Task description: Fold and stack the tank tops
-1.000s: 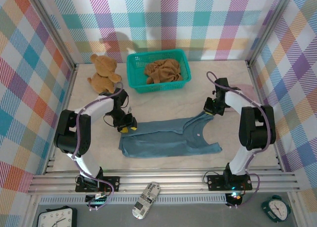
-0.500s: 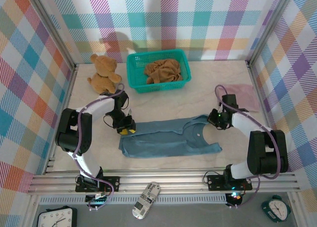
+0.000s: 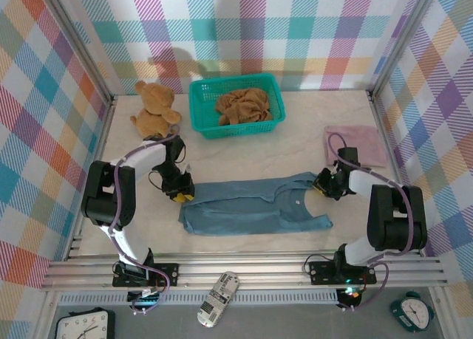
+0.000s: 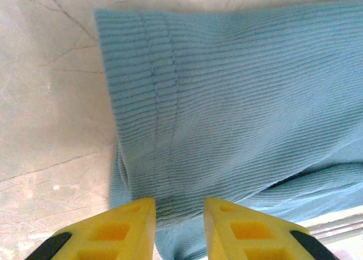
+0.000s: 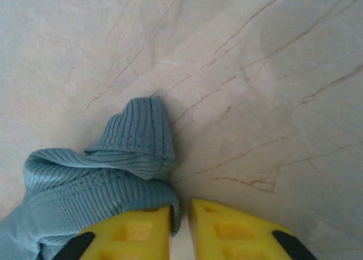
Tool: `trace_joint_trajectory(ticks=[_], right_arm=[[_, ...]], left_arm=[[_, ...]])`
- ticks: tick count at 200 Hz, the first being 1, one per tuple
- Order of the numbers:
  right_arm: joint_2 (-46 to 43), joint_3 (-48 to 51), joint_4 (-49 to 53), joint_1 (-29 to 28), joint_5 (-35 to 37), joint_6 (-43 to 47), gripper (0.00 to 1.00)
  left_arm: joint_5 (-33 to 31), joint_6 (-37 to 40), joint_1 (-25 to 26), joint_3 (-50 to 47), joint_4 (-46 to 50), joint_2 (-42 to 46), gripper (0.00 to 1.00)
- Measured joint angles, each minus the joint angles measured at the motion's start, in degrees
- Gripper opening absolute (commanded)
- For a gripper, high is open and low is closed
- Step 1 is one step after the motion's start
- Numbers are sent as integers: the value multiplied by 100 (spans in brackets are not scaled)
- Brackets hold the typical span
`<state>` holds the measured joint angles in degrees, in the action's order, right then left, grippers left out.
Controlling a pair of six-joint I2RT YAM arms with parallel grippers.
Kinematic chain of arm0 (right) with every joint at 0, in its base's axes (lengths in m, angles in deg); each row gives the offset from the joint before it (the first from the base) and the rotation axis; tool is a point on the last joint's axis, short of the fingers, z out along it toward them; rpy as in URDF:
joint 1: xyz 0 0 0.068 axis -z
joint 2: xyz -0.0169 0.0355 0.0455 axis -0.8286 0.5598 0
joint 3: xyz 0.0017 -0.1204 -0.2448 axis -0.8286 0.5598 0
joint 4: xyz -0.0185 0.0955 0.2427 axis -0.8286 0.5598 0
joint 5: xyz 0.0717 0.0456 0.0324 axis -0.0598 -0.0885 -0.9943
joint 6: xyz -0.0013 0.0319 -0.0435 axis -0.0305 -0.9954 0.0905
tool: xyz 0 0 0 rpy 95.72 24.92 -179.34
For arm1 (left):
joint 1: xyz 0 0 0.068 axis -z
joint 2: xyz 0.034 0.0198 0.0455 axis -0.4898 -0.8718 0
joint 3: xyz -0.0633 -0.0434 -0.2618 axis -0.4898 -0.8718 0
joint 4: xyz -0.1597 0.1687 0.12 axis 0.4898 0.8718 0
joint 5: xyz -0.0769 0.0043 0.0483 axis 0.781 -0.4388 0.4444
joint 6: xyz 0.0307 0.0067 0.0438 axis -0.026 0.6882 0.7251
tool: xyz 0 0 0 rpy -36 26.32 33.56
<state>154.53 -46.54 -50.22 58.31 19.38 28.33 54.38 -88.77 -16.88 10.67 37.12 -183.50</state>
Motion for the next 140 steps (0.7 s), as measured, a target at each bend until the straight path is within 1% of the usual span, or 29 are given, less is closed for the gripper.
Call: trace_joint_trajectory(ticks=[9,30,45,68,92,113,140], right_arm=[[-24,-9,7,-7,-24,55,30],[-149,-9,144,0,13,166,32],[-387,-9,439,28,39,251,32],[-997,-61,907,33,66,278,30],[-1368,-221,892,31,-83,249,29],[-1174,-374,507,-42,-297,153,27],[-535,-671,131,-258,-302,94,26]], left_arm=[[20,2,0,70,9,0,28],[116,2,0,328,96,0,29],[214,2,0,566,151,-20,29],[332,2,22,903,131,-192,29],[393,2,74,1121,98,-492,28],[431,22,131,1233,-24,-791,25],[428,61,140,1403,-262,-1117,22]])
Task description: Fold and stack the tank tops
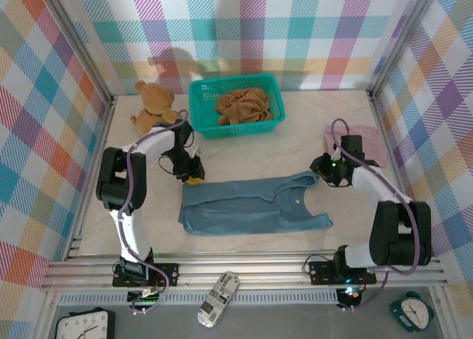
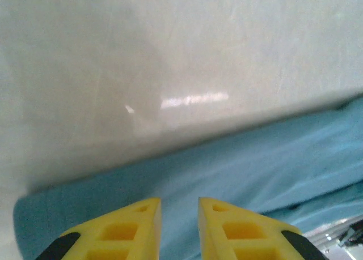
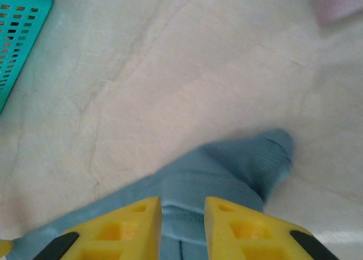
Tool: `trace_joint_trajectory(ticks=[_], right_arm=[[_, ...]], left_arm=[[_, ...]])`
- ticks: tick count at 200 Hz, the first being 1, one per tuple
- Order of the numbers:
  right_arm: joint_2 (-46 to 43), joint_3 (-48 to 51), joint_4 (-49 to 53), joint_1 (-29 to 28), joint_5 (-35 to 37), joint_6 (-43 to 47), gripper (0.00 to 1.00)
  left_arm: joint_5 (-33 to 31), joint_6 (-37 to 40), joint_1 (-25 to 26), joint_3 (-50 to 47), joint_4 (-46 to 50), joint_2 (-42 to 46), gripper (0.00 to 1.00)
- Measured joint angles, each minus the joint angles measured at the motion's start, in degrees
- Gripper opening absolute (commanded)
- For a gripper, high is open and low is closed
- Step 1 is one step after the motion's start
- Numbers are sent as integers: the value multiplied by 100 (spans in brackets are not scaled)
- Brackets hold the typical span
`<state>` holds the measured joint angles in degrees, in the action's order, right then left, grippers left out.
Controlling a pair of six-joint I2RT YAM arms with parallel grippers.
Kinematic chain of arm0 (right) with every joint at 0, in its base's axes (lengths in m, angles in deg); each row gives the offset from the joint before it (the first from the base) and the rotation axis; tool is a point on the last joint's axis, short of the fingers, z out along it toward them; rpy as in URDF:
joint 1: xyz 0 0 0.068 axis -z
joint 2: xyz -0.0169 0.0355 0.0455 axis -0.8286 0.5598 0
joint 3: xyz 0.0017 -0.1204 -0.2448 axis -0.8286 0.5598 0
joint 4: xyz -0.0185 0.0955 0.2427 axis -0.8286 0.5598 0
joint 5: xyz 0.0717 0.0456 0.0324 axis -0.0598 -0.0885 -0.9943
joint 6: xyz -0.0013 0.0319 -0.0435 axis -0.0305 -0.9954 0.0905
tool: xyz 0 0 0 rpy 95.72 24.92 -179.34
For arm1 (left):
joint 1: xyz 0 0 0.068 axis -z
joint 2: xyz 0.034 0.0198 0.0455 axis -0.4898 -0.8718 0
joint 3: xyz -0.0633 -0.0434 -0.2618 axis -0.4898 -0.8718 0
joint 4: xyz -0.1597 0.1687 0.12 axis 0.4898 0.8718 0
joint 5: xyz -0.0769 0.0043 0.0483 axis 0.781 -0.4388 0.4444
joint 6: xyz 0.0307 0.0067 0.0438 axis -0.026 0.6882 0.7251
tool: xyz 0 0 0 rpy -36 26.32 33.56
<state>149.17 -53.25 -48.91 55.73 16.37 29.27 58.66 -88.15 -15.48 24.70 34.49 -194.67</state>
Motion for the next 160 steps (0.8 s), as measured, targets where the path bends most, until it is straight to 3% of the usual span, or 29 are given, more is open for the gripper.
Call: trace_joint_trajectory(ticks=[41,108,160], right_arm=[[802,-136,-46,-96,70,120,21],[1202,-131,413,-175,-87,236,20],[2341,-1692,1005,-608,57,787,20]], left_arm=[[-11,70,0,-2,-271,-267,18],[-72,254,-96,-424,-411,-205,17],[-238,278,-426,-905,-326,144,19]])
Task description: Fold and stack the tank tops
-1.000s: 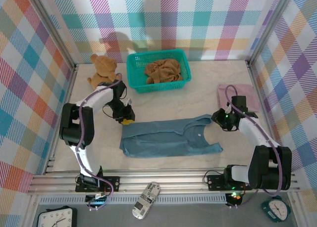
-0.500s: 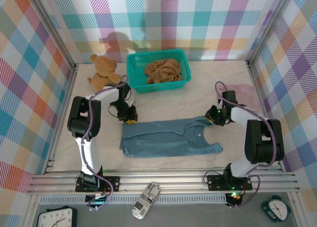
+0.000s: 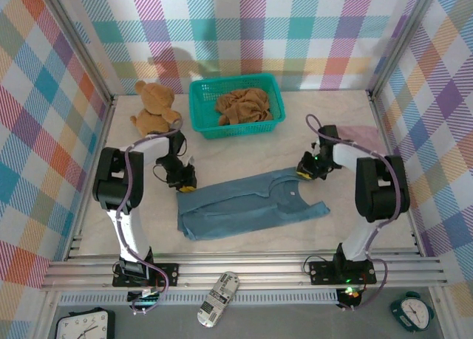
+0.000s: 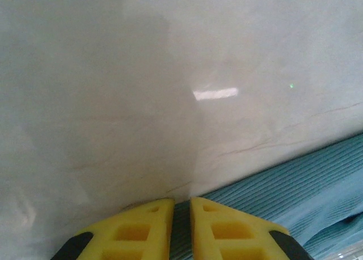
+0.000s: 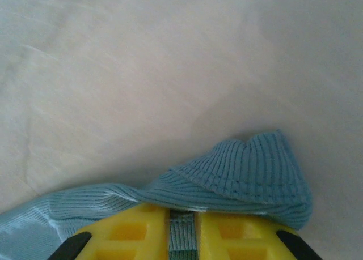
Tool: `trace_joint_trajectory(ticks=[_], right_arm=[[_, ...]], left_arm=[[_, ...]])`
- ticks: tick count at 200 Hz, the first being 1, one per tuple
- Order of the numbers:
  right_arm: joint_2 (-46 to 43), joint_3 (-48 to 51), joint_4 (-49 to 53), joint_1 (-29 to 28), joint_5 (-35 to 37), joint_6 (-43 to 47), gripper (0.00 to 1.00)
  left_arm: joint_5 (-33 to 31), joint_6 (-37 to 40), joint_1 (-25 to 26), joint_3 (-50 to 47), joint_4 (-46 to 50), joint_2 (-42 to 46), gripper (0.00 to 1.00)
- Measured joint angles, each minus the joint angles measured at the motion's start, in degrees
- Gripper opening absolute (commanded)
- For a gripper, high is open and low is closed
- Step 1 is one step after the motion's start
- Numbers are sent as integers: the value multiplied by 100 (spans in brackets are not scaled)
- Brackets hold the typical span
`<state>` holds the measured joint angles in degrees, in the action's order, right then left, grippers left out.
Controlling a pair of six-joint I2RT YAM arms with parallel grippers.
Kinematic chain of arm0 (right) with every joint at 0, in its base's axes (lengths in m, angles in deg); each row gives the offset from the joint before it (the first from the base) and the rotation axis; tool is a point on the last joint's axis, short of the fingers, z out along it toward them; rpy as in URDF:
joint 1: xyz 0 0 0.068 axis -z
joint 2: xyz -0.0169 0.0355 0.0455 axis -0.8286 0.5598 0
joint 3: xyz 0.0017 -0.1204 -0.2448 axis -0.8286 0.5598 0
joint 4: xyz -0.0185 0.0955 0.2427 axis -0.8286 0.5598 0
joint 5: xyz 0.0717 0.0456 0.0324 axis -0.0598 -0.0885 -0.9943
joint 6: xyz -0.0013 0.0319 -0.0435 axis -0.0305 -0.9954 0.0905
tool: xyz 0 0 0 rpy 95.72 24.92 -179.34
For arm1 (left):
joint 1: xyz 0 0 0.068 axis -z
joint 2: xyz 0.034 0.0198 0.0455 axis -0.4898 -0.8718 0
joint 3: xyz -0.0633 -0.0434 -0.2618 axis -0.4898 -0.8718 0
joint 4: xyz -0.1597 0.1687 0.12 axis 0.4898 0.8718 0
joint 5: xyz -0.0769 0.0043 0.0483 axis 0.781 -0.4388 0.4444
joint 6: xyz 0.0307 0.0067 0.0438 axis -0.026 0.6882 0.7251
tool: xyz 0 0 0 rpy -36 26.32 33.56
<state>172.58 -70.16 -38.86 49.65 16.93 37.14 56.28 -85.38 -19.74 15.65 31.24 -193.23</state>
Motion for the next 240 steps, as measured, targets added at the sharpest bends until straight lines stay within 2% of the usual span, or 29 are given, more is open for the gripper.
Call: trace_joint_trajectory(ticks=[33,66,87,127,161,180,198,240], right_arm=[[857,-1241,337,-249,162,579,20],[1683,-2522,632,-315,173,1095,20],[1926,-2966,634,-315,184,1357,24],[1725,-2734,293,-334,101,1853,36],[385,-1453,-229,-614,-7,2186,48],[-516,-758,-706,-1132,-66,2214,53],[-1176,-114,-1244,-1934,-46,2107,55],[-1499,831,-2017,-4103,398,1543,60]], left_arm=[[-39,-142,-74,-356,-15,286,25],[-216,-328,-76,-577,321,540,42],[-374,-385,-79,-579,542,721,47],[-173,-476,-116,-603,723,1091,50],[203,-494,-118,-872,726,1143,50],[282,-492,-118,-909,741,1086,50],[319,-496,-118,-911,734,955,48],[426,-560,-116,-977,717,616,43]])
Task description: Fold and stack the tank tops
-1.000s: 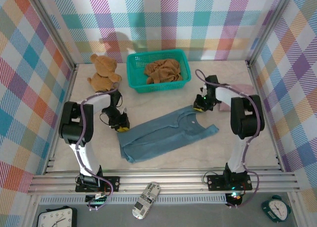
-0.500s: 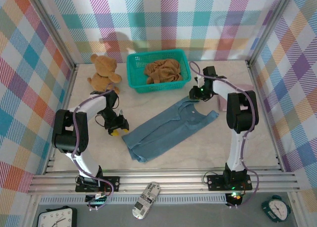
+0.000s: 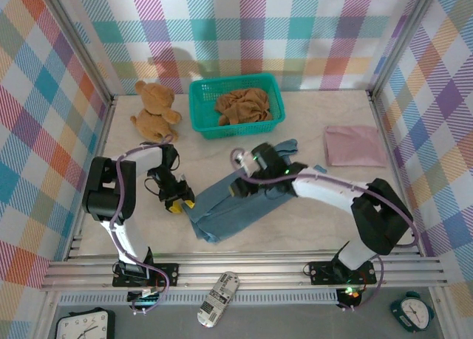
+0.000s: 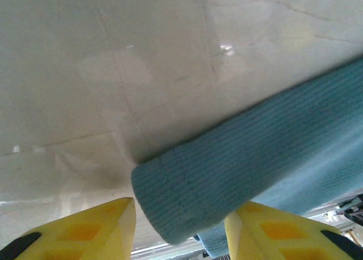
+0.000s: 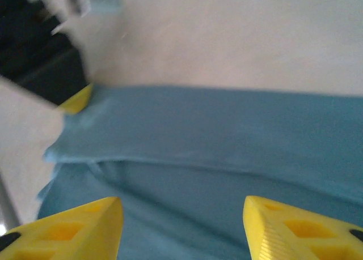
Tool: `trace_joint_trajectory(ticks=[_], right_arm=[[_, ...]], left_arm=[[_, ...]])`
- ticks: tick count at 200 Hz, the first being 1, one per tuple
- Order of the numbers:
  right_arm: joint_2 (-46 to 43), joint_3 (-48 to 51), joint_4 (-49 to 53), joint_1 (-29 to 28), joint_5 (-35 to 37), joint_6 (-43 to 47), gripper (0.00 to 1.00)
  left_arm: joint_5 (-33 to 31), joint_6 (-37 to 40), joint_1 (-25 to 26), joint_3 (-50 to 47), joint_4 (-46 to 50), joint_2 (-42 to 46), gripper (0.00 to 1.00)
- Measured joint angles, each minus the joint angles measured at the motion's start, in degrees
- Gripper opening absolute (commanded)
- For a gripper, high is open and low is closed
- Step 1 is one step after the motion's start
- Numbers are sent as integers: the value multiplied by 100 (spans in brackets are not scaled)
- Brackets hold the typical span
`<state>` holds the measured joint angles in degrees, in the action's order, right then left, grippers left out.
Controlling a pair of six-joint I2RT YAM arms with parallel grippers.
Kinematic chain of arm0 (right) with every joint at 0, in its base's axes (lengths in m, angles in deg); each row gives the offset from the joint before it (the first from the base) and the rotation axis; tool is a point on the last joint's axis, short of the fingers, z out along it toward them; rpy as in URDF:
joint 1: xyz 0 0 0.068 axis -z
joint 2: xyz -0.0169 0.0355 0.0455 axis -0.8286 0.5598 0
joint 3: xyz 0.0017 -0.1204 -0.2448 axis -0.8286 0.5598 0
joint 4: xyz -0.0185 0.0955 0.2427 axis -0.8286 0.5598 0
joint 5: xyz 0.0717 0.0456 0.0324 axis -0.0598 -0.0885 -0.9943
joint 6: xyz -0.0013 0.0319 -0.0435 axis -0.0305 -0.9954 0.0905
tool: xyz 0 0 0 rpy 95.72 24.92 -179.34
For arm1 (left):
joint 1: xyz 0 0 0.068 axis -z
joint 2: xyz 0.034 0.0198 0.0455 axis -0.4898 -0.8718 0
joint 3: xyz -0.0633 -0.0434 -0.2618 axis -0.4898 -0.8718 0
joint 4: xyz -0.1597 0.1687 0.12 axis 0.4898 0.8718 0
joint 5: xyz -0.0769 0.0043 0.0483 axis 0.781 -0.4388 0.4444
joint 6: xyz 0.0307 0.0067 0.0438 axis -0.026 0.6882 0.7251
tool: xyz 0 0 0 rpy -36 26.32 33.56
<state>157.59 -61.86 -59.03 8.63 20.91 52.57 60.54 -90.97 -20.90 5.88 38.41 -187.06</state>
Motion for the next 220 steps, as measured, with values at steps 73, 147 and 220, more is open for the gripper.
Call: trace_joint_trajectory(ticks=[73,147,220], right_arm=[[1207,-706,-85,-2352,1220,-407,62],[1993,-1141,487,-2933,2218,-323,59],[2100,-1412,962,-3077,2837,-516,9]], left_arm=[[-17,-92,0,13,-24,-192,30],[-17,-151,55,74,7,-295,20],[-24,-175,291,304,-22,-295,0]])
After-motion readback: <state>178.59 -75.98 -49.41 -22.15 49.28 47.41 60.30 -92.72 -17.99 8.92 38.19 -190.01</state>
